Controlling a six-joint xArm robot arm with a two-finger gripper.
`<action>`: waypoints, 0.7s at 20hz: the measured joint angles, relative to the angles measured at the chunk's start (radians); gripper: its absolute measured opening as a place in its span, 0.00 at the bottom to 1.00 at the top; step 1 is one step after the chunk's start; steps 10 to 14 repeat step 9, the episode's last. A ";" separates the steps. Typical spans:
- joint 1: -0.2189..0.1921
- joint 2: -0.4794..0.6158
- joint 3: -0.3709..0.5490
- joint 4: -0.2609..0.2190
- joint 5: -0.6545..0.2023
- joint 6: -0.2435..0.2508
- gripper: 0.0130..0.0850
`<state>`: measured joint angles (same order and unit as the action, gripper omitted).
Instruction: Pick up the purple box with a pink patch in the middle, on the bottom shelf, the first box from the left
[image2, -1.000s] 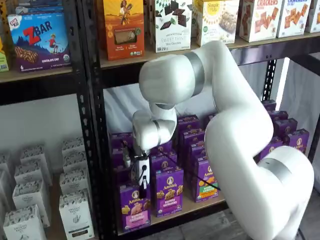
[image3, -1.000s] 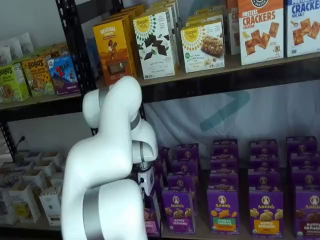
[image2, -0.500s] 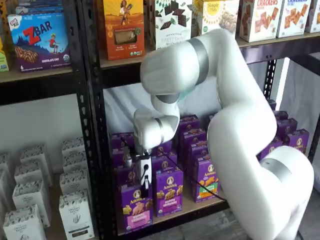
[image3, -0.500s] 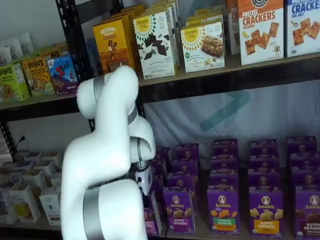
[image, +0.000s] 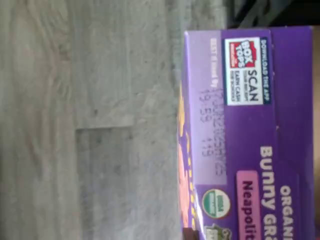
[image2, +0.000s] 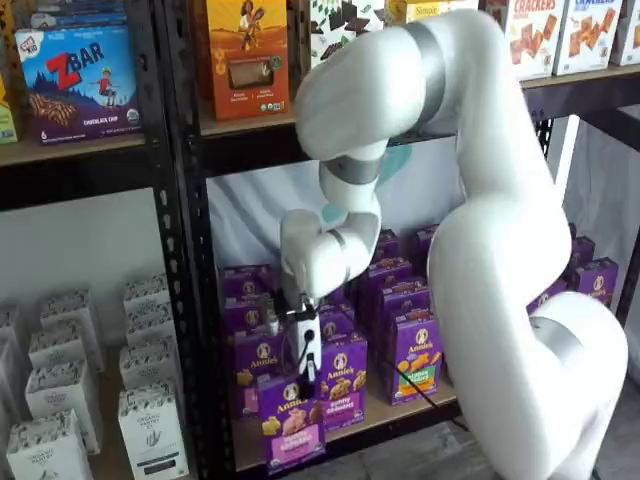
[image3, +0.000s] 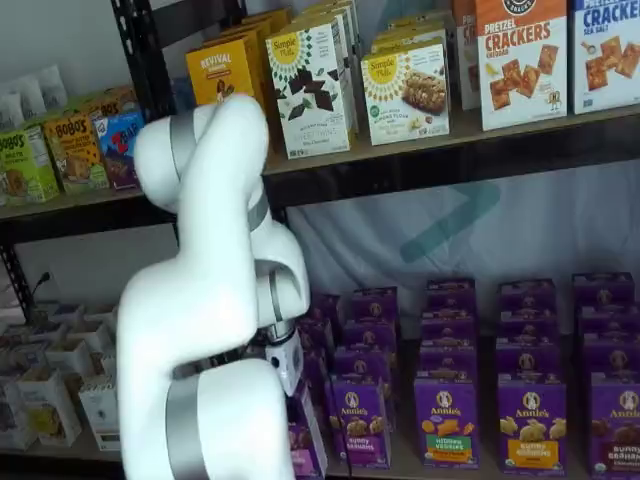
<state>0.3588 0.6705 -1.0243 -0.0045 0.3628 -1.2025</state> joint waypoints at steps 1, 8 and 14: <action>-0.005 -0.027 0.033 -0.007 -0.005 0.002 0.22; -0.049 -0.199 0.244 -0.073 -0.054 0.021 0.22; -0.054 -0.216 0.263 -0.075 -0.058 0.018 0.22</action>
